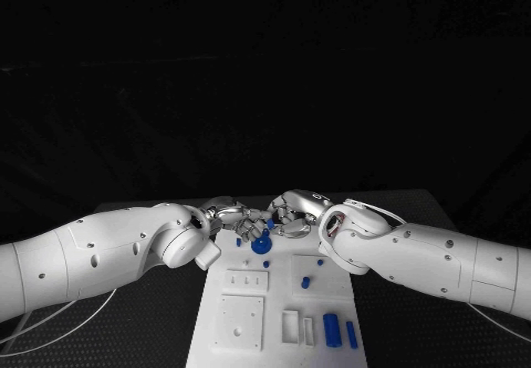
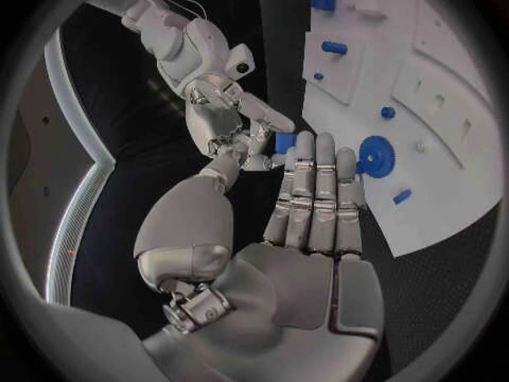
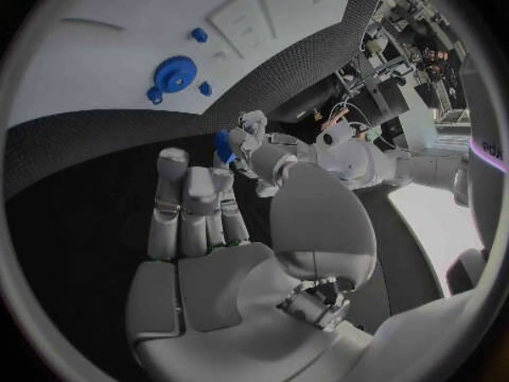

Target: Assemble the parts on the task board

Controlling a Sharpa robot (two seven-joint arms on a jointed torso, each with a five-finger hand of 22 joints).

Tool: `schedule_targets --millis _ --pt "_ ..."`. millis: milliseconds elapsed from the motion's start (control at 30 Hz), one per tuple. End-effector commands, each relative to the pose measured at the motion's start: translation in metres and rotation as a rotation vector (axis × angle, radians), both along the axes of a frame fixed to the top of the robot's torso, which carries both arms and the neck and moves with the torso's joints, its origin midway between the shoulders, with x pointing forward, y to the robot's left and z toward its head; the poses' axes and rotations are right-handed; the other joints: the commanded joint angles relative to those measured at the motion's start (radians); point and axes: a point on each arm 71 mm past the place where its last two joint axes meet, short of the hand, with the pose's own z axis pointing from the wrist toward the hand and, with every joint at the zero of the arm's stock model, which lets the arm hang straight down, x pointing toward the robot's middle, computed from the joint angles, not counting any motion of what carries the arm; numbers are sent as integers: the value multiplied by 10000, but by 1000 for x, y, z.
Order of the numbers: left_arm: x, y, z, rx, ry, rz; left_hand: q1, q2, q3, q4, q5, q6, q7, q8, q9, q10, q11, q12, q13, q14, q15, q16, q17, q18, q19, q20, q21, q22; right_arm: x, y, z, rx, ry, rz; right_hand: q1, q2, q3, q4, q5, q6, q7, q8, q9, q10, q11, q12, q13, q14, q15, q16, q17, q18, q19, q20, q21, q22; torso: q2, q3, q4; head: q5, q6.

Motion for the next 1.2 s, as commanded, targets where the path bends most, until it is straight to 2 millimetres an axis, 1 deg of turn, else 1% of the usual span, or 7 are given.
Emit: schedule_targets --millis 33,167,467,633,900,1033,1200 --pt "-1 -2 0 50 141 -249 -2 98 -73 11 -27 73 -6 62 13 64 -8 35 15 -13 -34 49 11 91 -49 -15 38 -14 -2 4 0 -130 -37 143 -11 -15 51 -3 -5 870 161 198 450 7 -64 -8 -12 7 -52 -51 15 142 20 -43 65 157 2 15 -2 9 11" --pt "-2 -3 -1 138 187 -267 -24 143 -100 23 -26 107 -19 63 12 87 -19 39 26 3 -43 61 21 89 -46 -23 46 -26 -4 7 1 -36 -108 229 -12 -15 58 -3 -5 869 161 198 452 7 -64 -8 -12 8 -52 -52 15 142 22 -44 65 157 4 21 -3 5 14" --pt "-2 -4 -3 281 263 -272 -44 151 -125 31 -26 116 -24 56 9 92 -21 36 30 7 -48 65 25 87 -47 -28 50 -35 -5 10 2 -17 -100 320 -13 -20 86 -10 -5 867 160 196 461 12 -66 -11 -13 10 -54 -54 15 142 29 -48 67 156 5 16 -8 19 -12" --pt "-2 -5 -3 300 303 -301 -24 198 -123 24 -25 124 -28 48 5 96 -24 31 34 8 -53 67 29 90 -44 -37 56 -43 -6 12 2 -13 -119 349 -14 -23 94 -12 -5 866 160 196 464 13 -66 -12 -13 11 -54 -55 15 142 31 -49 67 156 3 10 -13 19 -23" --pt "-2 -5 -3 286 292 -289 57 417 -131 -29 -22 173 -40 31 -4 124 -38 23 53 19 -67 78 45 79 -45 -50 77 -74 -7 16 2 -63 -47 458 -17 -24 106 -12 -5 866 160 195 468 15 -66 -13 -14 12 -55 -56 15 142 34 -50 67 155 7 10 2 0 -39" --pt "-2 -5 -3 255 290 -270 176 659 -143 -141 -19 218 -53 18 -9 148 -52 14 71 26 -80 86 57 61 -57 -60 95 -100 -6 17 1 -76 -33 479 -23 -28 111 -12 -5 864 161 194 471 16 -66 -14 -14 12 -55 -57 15 142 35 -50 67 155 6 4 1 -8 -32" --pt "-3 -7 -3 218 322 -288 334 1033 -181 -357 -15 311 -81 12 -10 213 -84 15 103 51 -100 101 73 27 -76 -76 124 -140 -6 20 1 -91 -14 516 -26 -28 117 -12 -5 863 161 193 473 17 -66 -15 -14 13 -55 -59 15 142 36 -51 67 154 12 12 -5 -7 -42"
